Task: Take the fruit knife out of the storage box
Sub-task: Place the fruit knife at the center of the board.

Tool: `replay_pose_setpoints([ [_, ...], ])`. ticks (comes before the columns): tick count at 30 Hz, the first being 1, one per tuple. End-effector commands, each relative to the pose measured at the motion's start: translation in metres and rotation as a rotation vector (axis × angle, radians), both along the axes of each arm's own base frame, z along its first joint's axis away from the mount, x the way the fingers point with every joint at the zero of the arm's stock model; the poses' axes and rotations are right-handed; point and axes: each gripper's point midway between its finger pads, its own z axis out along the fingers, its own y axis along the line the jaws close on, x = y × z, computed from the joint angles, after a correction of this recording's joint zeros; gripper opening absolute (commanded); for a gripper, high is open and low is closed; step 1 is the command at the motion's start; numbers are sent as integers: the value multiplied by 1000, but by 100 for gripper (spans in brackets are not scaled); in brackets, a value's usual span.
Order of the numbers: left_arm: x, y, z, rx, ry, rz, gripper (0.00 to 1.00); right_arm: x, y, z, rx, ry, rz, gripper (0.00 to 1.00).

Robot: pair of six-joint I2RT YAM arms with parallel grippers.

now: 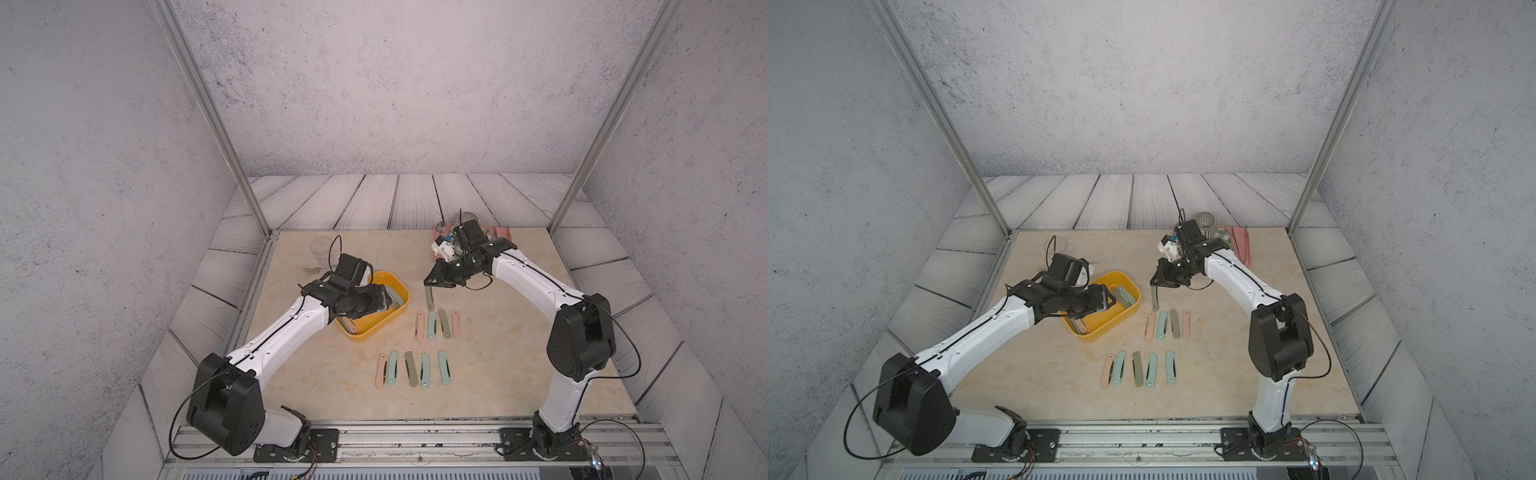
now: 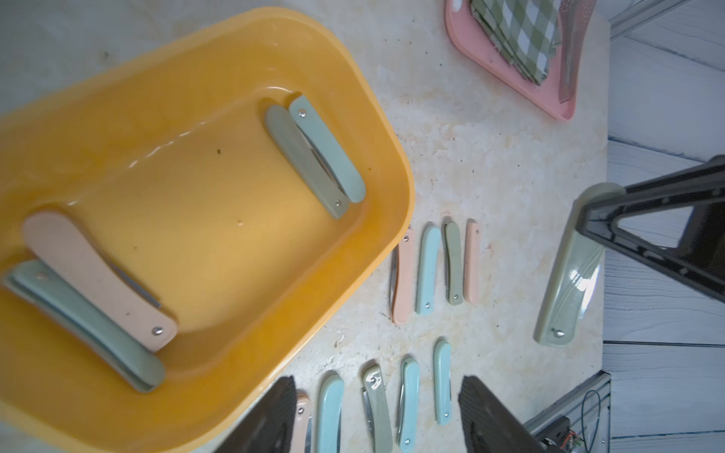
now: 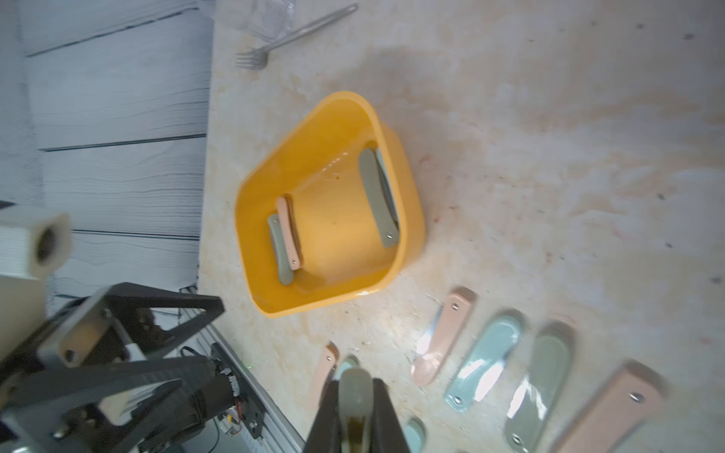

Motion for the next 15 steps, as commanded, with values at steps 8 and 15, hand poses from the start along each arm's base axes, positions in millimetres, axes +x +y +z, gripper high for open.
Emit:
replay_pose_setpoints([
  [8, 4, 14, -16, 108, 34, 22, 70, 1, -95, -66, -385, 71, -115, 0],
  [15, 9, 12, -21, 114, 45, 18, 70, 5, -126, -97, -481, 130, -159, 0],
])
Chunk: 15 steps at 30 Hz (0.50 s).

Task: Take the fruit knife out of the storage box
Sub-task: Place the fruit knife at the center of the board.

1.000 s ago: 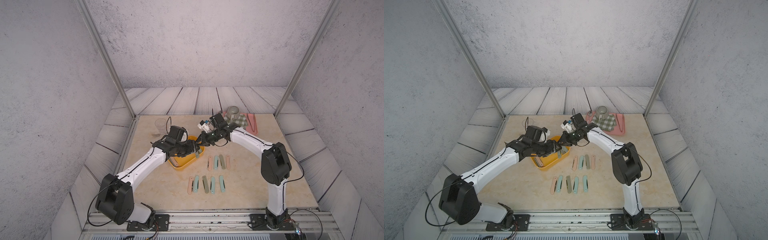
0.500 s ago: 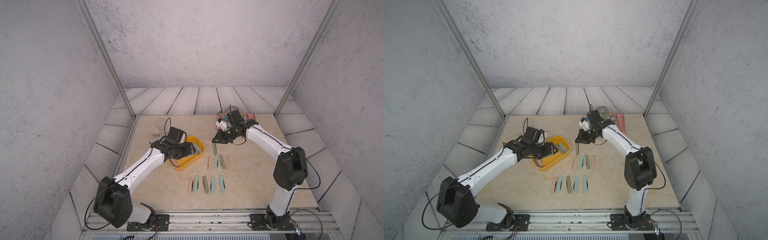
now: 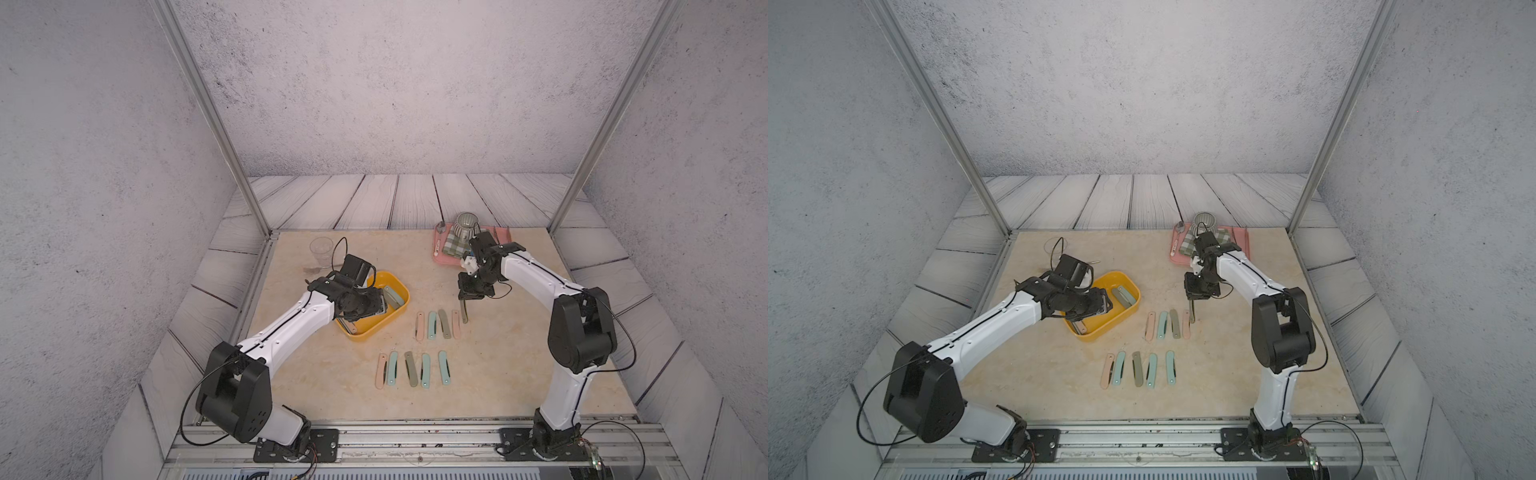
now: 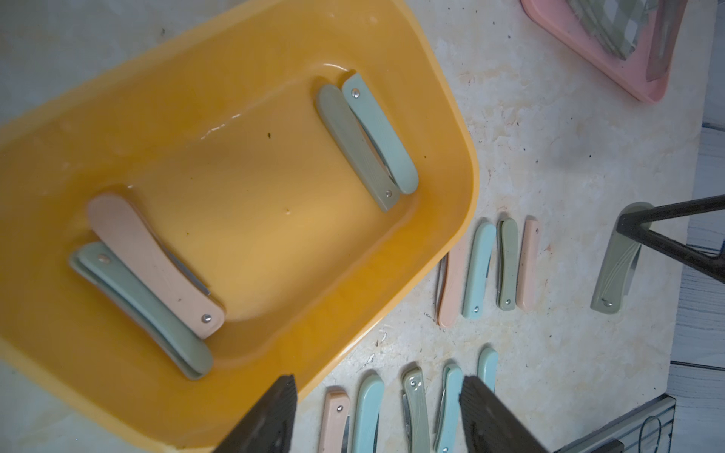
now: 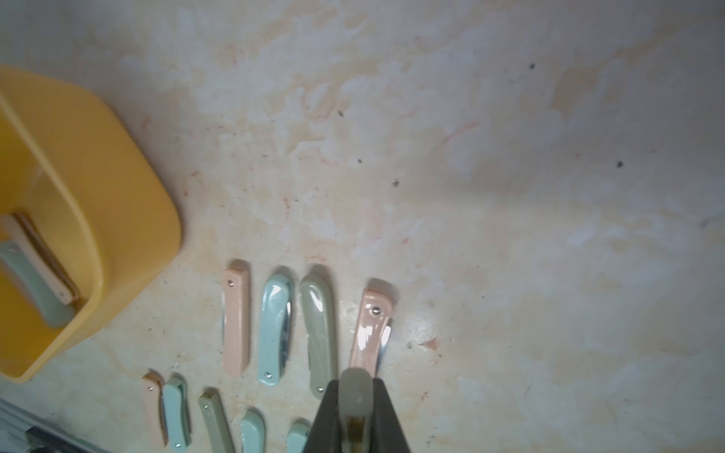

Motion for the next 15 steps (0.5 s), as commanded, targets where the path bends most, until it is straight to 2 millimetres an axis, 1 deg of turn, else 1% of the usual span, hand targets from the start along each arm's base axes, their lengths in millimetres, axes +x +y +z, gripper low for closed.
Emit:
replay_pose_setpoints([
  [1, 7, 3, 4, 18, -12, 1, 70, -9, -22, -23, -95, 56, -10, 0],
  [7, 11, 4, 1, 24, -6, 9, 70, -16, -25, -48, -105, 105, -29, 0],
  [11, 14, 4, 0, 25, -4, 10, 70, -21, -22, -55, -81, 120, -47, 0],
  [15, 15, 4, -2, 22, 1, 10, 70, -19, -21, -60, -70, 116, -66, 0],
])
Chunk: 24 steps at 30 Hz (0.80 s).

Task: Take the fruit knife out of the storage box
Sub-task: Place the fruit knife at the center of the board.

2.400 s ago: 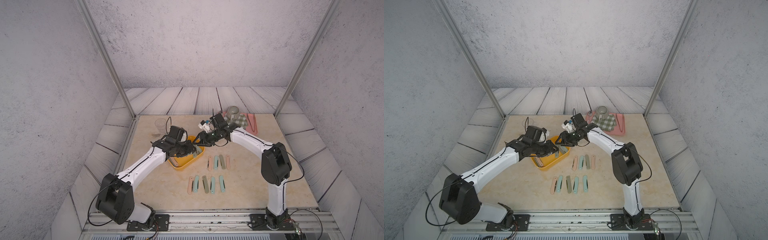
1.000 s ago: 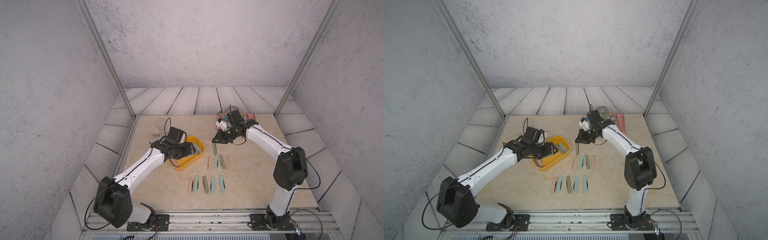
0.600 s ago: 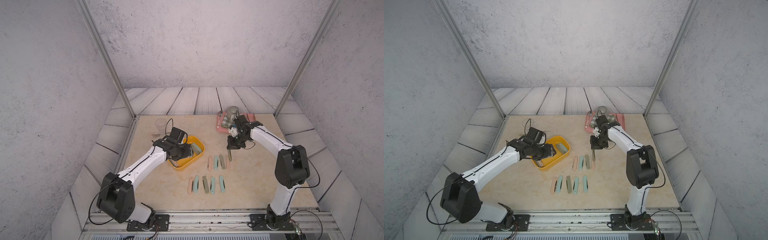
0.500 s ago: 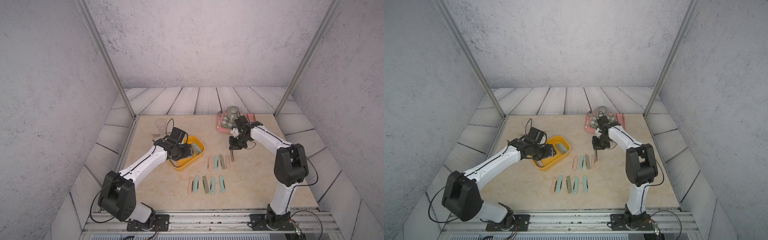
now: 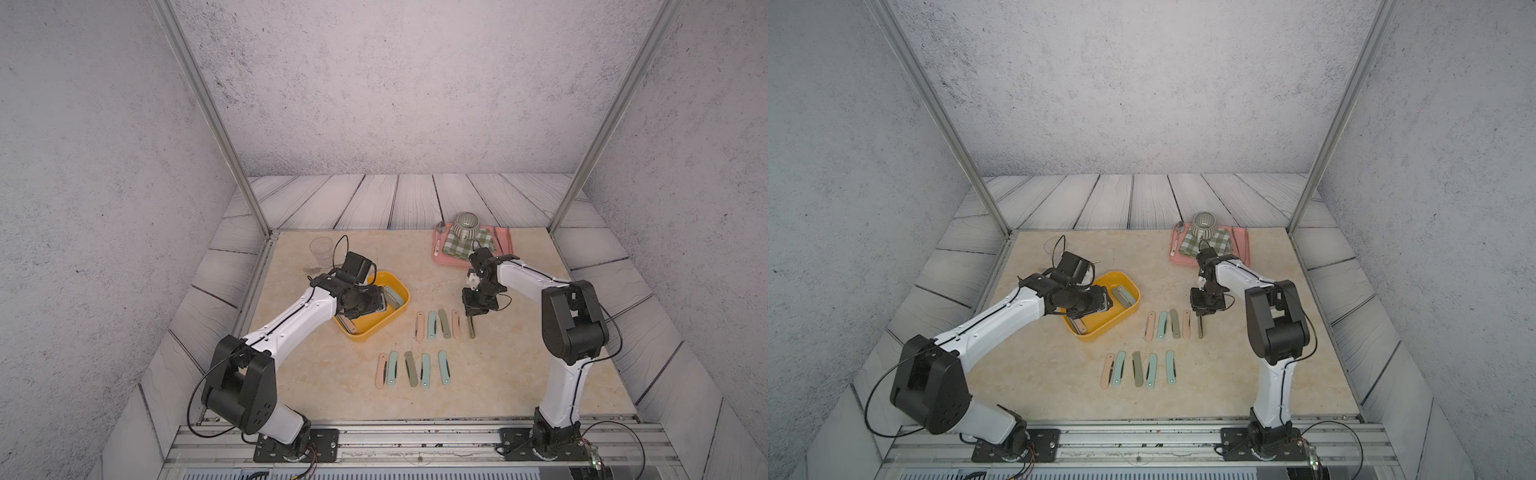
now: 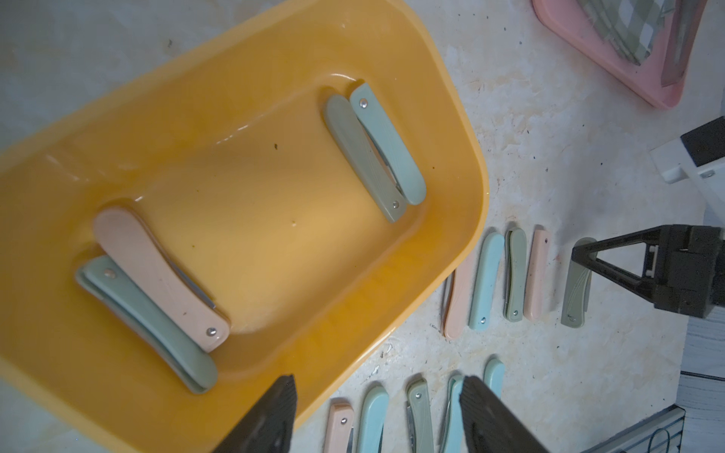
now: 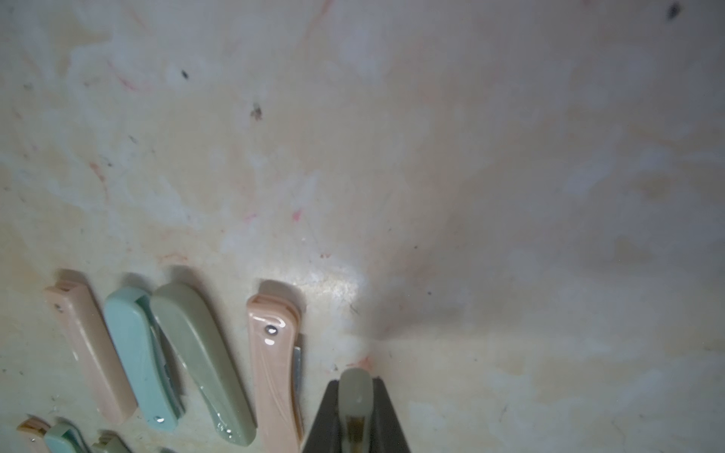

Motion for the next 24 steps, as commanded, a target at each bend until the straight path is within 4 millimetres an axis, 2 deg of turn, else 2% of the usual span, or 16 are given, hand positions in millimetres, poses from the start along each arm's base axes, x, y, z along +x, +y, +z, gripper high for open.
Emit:
replay_pose_setpoints([
  [1, 5, 2, 3, 8, -5, -2, 70, 2, 3, -4, 16, 0, -27, 0],
  [9, 5, 4, 1, 18, -3, -6, 70, 6, 5, -12, 48, 2, -53, 0],
  [16, 5, 4, -2, 21, 1, -4, 70, 2, -2, -15, 20, 15, -53, 3],
  [21, 7, 3, -3, 16, 5, -5, 70, 1, -6, -17, 11, 20, -63, 16],
  [24, 8, 3, -3, 23, 5, -3, 70, 1, -8, -16, 0, 16, -63, 28],
])
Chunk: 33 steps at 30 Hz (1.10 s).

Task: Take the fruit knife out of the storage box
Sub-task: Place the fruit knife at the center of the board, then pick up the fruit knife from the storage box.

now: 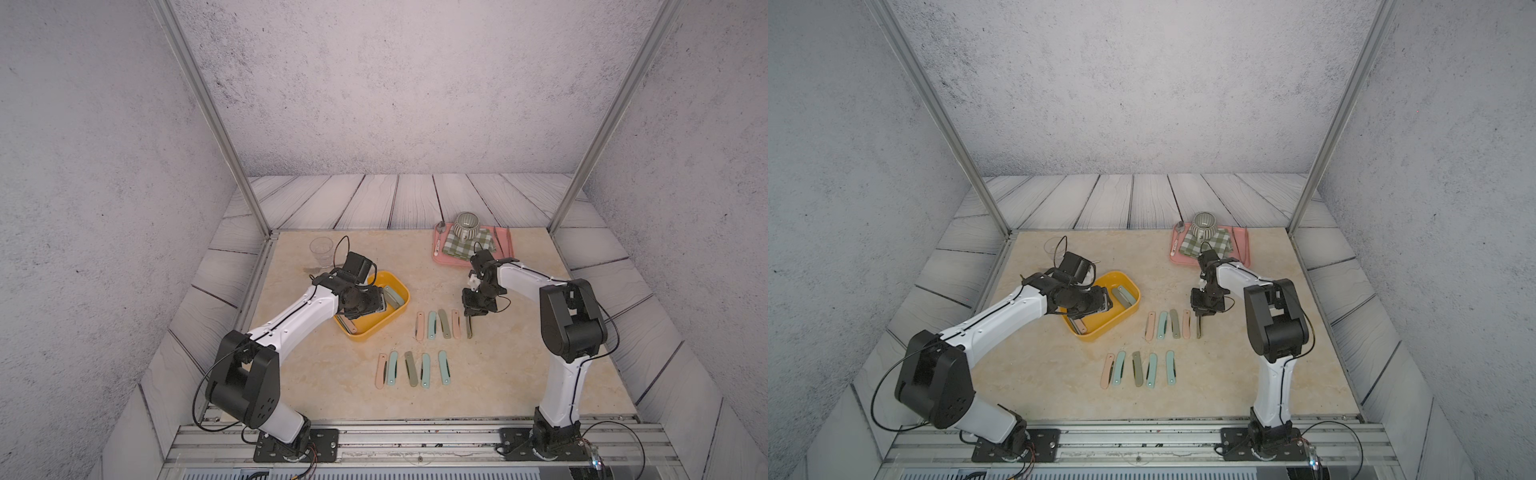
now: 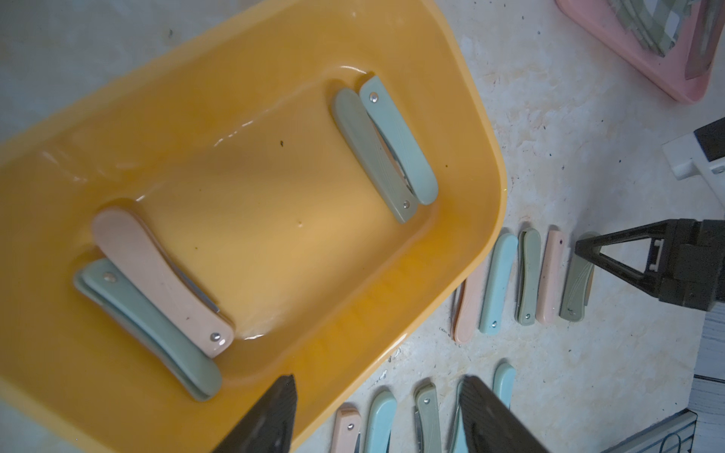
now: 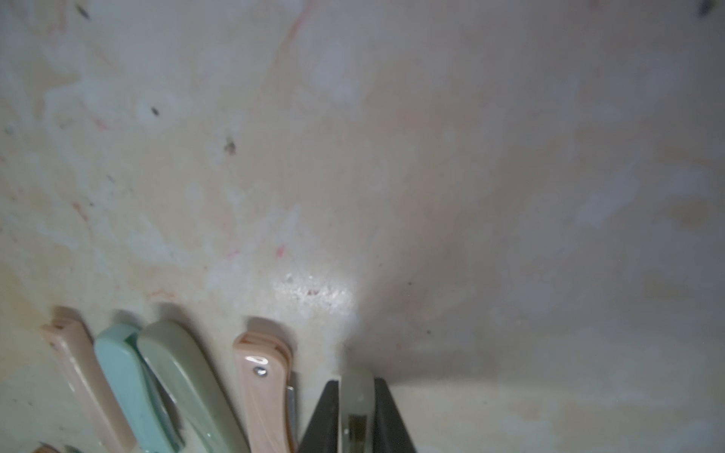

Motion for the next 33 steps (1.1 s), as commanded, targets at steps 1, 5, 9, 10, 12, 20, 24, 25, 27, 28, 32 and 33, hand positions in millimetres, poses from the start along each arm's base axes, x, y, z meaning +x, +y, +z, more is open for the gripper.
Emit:
replay_pose_setpoints([
  [1, 5, 2, 6, 10, -15, -3, 70, -5, -8, -2, -25, 19, -18, 33],
  [5, 5, 3, 4, 17, -10, -1, 71, -2, -9, 4, -32, 0, -20, 37],
  [9, 7, 2, 2, 22, -5, 0, 72, 1, -10, 14, -36, -20, -23, 42],
  [10, 8, 2, 1, 23, -2, 2, 72, 2, -10, 18, -35, -27, -25, 44],
  [12, 11, 1, -1, 28, -1, 7, 73, 3, -10, 29, -30, -47, -26, 52],
  [20, 41, -2, -17, 66, 13, 92, 74, 14, -7, 90, -8, -157, -17, 95],
  [24, 60, -7, -31, 77, 27, 136, 69, 13, -3, 111, 16, -185, -7, 99],
  [25, 64, -6, -36, 89, 32, 152, 69, 13, -2, 115, 22, -191, -3, 99],
  [27, 73, -9, -43, 93, 37, 175, 66, 13, 0, 122, 35, -208, 4, 99],
  [28, 77, -10, -46, 97, 41, 182, 64, 13, 2, 124, 40, -216, 9, 99],
  [32, 93, -11, -59, 116, 33, 221, 62, 15, 7, 130, 69, -226, 26, 99],
  [33, 97, -14, -62, 110, 33, 224, 62, 15, 8, 129, 73, -223, 29, 99],
])
